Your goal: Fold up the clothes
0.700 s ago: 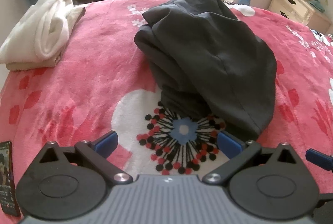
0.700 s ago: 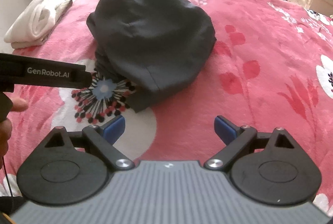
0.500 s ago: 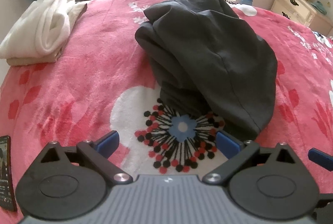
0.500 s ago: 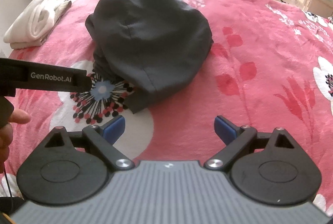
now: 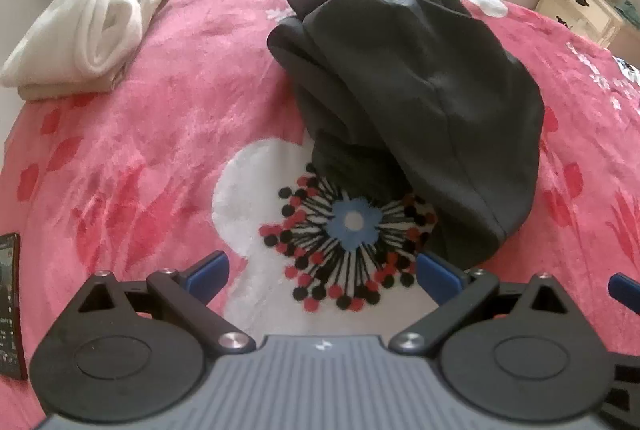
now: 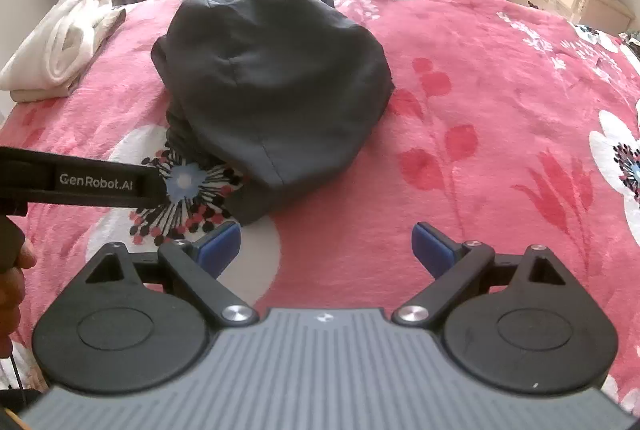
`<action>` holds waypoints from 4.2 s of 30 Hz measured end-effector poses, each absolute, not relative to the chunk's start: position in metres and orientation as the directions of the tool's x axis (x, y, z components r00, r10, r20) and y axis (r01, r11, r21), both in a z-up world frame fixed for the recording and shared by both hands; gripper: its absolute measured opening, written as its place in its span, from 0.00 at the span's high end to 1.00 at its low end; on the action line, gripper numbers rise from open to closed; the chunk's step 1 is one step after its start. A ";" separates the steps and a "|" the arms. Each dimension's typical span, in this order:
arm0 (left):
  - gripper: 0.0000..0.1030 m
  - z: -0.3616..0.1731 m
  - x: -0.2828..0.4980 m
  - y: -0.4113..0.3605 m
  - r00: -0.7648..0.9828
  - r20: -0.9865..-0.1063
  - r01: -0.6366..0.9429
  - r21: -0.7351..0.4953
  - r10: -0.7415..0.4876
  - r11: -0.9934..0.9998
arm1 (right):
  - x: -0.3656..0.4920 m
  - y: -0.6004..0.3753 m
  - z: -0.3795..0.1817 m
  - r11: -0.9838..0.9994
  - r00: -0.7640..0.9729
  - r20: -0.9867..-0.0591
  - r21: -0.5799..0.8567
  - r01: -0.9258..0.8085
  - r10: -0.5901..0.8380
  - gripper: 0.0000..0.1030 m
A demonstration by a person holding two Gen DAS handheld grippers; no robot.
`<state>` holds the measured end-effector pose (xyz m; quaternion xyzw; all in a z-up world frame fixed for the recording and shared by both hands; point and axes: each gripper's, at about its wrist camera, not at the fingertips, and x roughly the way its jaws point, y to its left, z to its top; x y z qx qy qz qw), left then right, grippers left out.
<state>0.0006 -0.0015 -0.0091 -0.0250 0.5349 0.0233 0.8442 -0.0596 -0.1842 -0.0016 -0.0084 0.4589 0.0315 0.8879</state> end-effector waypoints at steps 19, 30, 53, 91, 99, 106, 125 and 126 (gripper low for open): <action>0.02 -0.008 -0.001 -0.001 0.434 -0.901 -0.065 -0.026 0.004 0.998 | -0.060 -0.183 -0.001 0.998 0.584 -0.811 0.000 -0.071 0.042 0.10; 0.02 -0.012 0.004 0.000 0.433 -0.902 -0.061 -0.026 0.003 0.998 | -0.054 -0.184 -0.004 0.998 0.580 -0.813 0.004 -0.070 0.044 0.10; 0.02 -0.021 0.015 0.003 0.426 -0.905 -0.061 -0.024 0.005 0.998 | -0.040 -0.186 -0.007 0.998 0.587 -0.808 0.009 -0.067 0.047 0.10; 0.02 -0.029 0.030 0.016 0.429 -0.901 -0.098 0.026 0.066 0.995 | -0.037 -0.188 -0.011 0.996 0.603 -0.795 0.029 -0.078 0.071 0.09; 0.02 -0.025 0.041 0.025 0.478 -0.878 -0.056 -0.003 0.024 0.998 | -0.023 -0.193 -0.001 0.993 0.649 -0.754 0.032 -0.117 0.101 0.09; 0.02 -0.010 0.069 0.044 0.645 -0.764 -0.004 0.000 0.003 1.000 | 0.031 -0.187 0.030 0.973 0.731 -0.661 -0.004 -0.229 0.170 0.09; 0.72 -0.045 0.146 0.077 0.668 -0.738 -0.060 -0.181 -0.095 0.982 | 0.107 -0.092 -0.002 0.814 0.667 -0.667 -0.156 -0.560 0.331 0.34; 0.76 -0.046 0.147 0.075 0.666 -0.739 -0.050 -0.186 -0.106 0.981 | 0.111 -0.092 -0.004 0.819 0.660 -0.678 -0.149 -0.554 0.323 0.39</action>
